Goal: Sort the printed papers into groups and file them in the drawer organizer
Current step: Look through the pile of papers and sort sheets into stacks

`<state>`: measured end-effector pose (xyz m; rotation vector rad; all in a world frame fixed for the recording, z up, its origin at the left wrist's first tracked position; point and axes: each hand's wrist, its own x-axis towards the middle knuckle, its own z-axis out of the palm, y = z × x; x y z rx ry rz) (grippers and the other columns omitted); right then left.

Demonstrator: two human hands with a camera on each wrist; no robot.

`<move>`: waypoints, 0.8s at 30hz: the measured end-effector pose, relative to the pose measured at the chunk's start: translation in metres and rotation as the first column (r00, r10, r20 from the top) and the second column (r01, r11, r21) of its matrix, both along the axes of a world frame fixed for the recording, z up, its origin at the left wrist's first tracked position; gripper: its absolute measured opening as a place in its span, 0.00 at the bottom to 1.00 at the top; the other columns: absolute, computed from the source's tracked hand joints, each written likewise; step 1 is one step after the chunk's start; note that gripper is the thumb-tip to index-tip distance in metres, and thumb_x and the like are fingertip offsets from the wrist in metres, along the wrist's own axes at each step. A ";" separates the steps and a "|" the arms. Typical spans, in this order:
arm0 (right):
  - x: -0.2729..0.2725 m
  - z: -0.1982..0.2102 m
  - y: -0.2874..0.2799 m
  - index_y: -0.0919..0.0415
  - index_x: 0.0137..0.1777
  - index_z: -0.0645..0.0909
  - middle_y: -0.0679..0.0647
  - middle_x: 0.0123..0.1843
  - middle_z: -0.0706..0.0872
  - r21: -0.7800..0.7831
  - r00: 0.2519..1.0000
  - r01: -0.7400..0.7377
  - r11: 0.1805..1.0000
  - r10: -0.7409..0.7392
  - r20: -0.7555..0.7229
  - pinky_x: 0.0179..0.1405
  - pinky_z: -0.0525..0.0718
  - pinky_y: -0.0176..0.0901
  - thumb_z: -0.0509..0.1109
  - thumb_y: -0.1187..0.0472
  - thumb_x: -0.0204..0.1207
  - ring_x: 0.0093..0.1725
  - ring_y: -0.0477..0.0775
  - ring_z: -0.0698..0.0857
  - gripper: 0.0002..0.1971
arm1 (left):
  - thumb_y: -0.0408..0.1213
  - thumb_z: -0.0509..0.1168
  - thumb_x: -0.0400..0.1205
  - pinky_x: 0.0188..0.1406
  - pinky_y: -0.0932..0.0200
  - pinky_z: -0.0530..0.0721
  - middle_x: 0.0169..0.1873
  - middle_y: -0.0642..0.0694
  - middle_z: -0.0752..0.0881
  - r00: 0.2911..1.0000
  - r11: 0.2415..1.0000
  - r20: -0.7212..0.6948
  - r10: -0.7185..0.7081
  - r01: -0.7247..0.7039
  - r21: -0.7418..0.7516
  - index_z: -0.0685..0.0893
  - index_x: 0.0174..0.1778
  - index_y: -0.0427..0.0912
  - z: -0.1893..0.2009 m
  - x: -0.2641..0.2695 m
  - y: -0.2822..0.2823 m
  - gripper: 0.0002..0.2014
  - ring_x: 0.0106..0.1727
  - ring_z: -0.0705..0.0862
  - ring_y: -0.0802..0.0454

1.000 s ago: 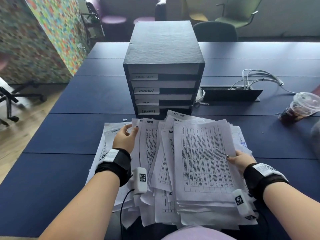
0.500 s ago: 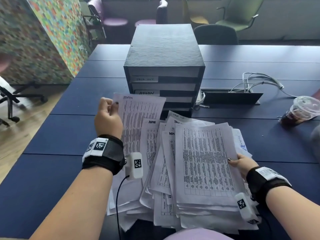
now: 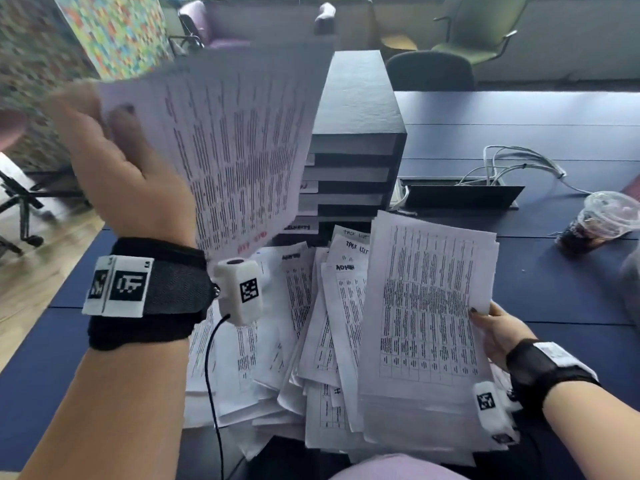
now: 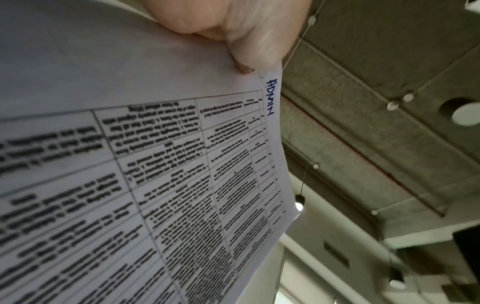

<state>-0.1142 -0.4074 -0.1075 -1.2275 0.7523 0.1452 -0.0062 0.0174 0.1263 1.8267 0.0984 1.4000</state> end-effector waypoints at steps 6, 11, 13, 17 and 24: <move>-0.006 0.015 -0.003 0.56 0.55 0.78 0.55 0.39 0.91 0.190 0.998 -0.004 0.982 -0.007 0.059 0.29 0.88 0.52 0.53 0.72 0.81 0.34 0.55 0.90 0.15 | 0.54 0.52 0.85 0.57 0.57 0.78 0.45 0.46 0.83 0.995 0.985 -0.013 -0.103 0.100 -0.138 0.78 0.50 0.38 -0.001 0.017 0.000 0.21 0.48 0.82 0.59; -0.010 0.024 -0.010 0.57 0.58 0.78 0.57 0.44 0.90 0.228 0.996 -0.007 0.974 -0.013 0.089 0.32 0.88 0.53 0.53 0.71 0.80 0.38 0.57 0.90 0.15 | 0.32 0.54 0.84 0.42 0.69 0.70 0.37 0.47 0.73 0.933 0.969 -0.267 -0.242 0.247 -0.015 0.72 0.52 0.44 -0.041 0.004 -0.043 0.05 0.35 0.70 0.63; -0.010 0.027 -0.011 0.58 0.57 0.78 0.57 0.43 0.91 0.235 0.996 -0.001 0.972 -0.021 0.091 0.32 0.88 0.52 0.53 0.72 0.80 0.38 0.57 0.90 0.16 | 0.31 0.55 0.84 0.39 0.61 0.69 0.40 0.42 0.76 0.845 0.954 -0.447 -0.292 0.292 -0.070 0.74 0.56 0.34 -0.078 0.009 -0.048 0.08 0.39 0.72 0.55; -0.007 0.024 -0.006 0.59 0.54 0.79 0.57 0.39 0.91 0.183 0.998 0.001 0.983 -0.013 0.063 0.30 0.88 0.50 0.54 0.74 0.80 0.33 0.55 0.90 0.14 | 0.29 0.51 0.85 0.36 0.58 0.69 0.38 0.46 0.80 0.582 0.929 -0.731 -0.357 0.300 -0.215 0.73 0.57 0.41 -0.138 -0.002 -0.069 0.09 0.40 0.78 0.46; 0.000 0.003 0.005 0.65 0.57 0.79 0.62 0.39 0.87 -0.102 0.991 -0.124 0.987 0.117 -0.072 0.39 0.86 0.53 0.59 0.76 0.78 0.34 0.60 0.85 0.12 | 0.30 0.52 0.86 0.44 0.61 0.67 0.48 0.45 0.80 0.430 0.897 -0.789 -0.439 0.267 -0.353 0.74 0.64 0.40 -0.171 -0.016 -0.102 0.12 0.46 0.77 0.47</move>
